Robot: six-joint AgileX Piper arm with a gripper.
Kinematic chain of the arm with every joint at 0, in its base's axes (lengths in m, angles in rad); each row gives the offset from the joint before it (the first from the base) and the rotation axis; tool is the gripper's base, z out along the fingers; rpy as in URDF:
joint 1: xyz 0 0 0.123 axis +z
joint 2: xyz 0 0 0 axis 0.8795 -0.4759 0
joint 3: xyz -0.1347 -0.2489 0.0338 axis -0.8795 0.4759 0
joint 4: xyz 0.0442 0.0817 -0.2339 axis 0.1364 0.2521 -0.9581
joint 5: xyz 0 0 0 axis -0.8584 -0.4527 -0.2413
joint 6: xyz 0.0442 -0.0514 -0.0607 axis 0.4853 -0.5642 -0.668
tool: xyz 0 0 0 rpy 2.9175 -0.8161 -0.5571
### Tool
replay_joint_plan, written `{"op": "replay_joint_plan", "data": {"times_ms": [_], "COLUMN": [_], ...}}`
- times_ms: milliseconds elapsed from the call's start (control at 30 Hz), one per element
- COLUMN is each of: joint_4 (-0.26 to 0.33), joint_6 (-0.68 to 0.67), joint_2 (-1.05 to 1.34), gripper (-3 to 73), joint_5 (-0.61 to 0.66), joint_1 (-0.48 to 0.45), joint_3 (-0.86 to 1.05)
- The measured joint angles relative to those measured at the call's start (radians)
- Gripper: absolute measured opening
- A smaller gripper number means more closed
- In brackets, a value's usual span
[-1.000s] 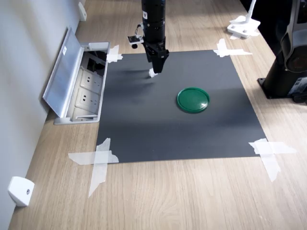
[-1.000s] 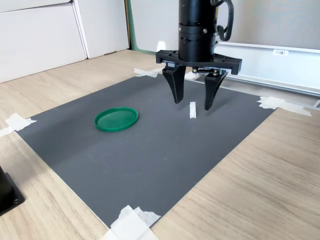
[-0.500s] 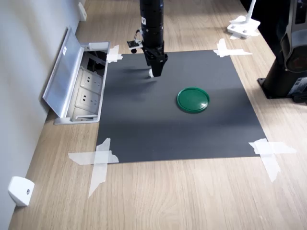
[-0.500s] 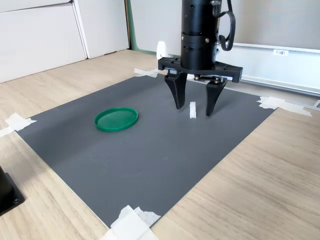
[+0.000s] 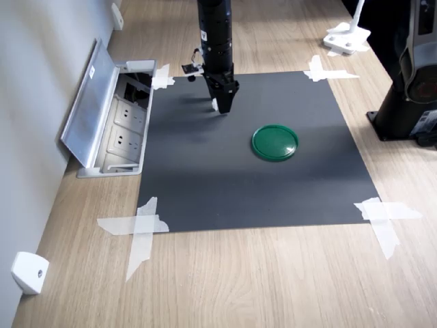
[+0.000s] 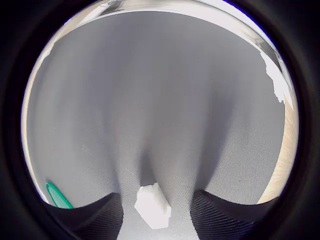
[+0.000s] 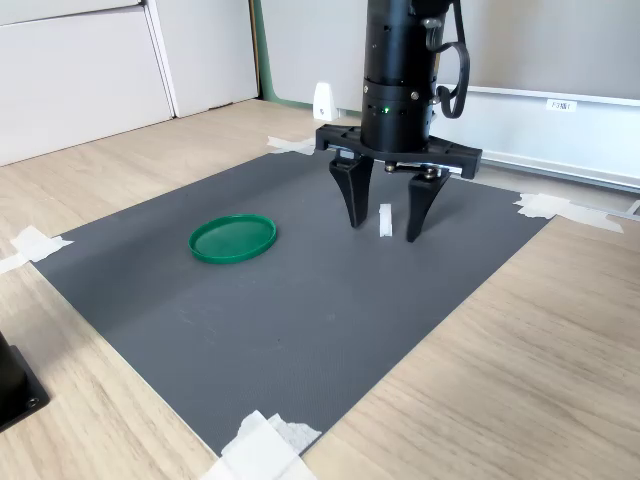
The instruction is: Grasp a white terminal and put it on the green lid.
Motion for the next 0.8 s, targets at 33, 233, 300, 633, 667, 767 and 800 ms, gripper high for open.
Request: {"op": "replay_joint_plan", "data": {"times_ms": [33, 233, 300, 633, 667, 767, 800], "joint_4": [0.000, 0.010, 0.014, 0.017, 0.017, 0.012, 0.012], "joint_6": [-0.002, -0.023, -0.033, -0.048, -0.050, -0.066, -0.074], "joint_2": [0.000, 0.000, 0.000, 0.014, 0.025, 0.074, 0.094], "gripper": [54.6, 40.6, 34.2, 9.4, 9.4, 9.4, 9.4], "joint_5": [0.000, 0.000, 0.000, -0.007, -0.007, 0.002, 0.002], "joint_1": [0.000, 0.000, 0.000, 0.000, 0.000, 0.015, 0.027], "joint_3": [0.000, 0.000, 0.000, 0.000, 0.000, 0.006, 0.017]}}
